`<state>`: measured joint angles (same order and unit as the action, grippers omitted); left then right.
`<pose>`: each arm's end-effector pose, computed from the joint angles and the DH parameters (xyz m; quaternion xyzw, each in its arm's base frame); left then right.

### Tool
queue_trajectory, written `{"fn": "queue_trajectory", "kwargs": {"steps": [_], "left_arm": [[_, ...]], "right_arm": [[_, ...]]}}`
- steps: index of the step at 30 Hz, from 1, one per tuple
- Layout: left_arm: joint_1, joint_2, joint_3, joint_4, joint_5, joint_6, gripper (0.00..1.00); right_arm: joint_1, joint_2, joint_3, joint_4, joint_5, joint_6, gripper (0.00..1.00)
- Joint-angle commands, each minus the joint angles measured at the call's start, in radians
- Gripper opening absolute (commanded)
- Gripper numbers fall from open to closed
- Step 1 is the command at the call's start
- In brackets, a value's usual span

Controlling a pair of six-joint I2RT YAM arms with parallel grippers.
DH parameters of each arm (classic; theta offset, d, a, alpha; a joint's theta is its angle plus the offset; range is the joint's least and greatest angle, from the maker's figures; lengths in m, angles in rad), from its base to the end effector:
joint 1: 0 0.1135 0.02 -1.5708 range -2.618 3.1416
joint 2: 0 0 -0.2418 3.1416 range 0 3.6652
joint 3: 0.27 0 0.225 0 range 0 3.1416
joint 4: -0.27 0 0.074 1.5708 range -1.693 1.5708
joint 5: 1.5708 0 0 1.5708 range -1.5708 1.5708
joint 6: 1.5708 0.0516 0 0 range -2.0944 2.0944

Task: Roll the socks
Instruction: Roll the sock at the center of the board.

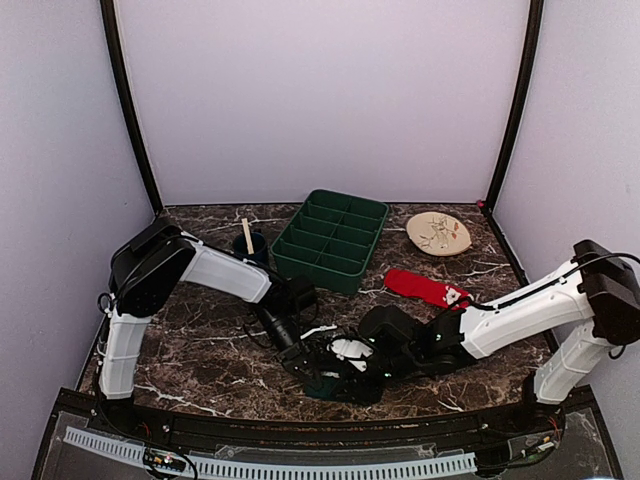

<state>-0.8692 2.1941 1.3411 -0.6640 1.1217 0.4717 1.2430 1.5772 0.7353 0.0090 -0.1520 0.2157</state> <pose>0.1931 -0.3005 0.0897 -0.5372 -0.6544 0.5257 0.0827 0.0875 0.2817 0.1410 -0.4808 0.7966 0.2924 0.2209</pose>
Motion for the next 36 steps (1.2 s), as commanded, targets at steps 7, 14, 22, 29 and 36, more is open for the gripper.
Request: {"fn": "queue_trajectory", "kwargs": {"steps": [7, 14, 22, 29, 36], "left_arm": [[0.013, 0.007, -0.005, -0.036, 0.052, 0.034, 0.02], [0.016, 0.006, -0.009, -0.034, 0.056, 0.030, 0.02], [0.016, 0.007, -0.011, -0.026, 0.035, 0.008, 0.10], [0.020, -0.033, -0.050, 0.044, -0.016, -0.066, 0.18], [0.043, -0.114, -0.135, 0.241, -0.068, -0.224, 0.26]], "right_arm": [[0.011, 0.079, 0.040, -0.015, 0.065, -0.048, 0.50], [0.011, 0.091, 0.032, 0.003, 0.046, -0.045, 0.27], [0.013, 0.071, 0.022, 0.002, 0.021, -0.047, 0.10], [0.013, 0.062, 0.017, -0.009, -0.019, -0.053, 0.03], [0.010, 0.054, -0.005, 0.010, -0.041, -0.020, 0.00]]}}
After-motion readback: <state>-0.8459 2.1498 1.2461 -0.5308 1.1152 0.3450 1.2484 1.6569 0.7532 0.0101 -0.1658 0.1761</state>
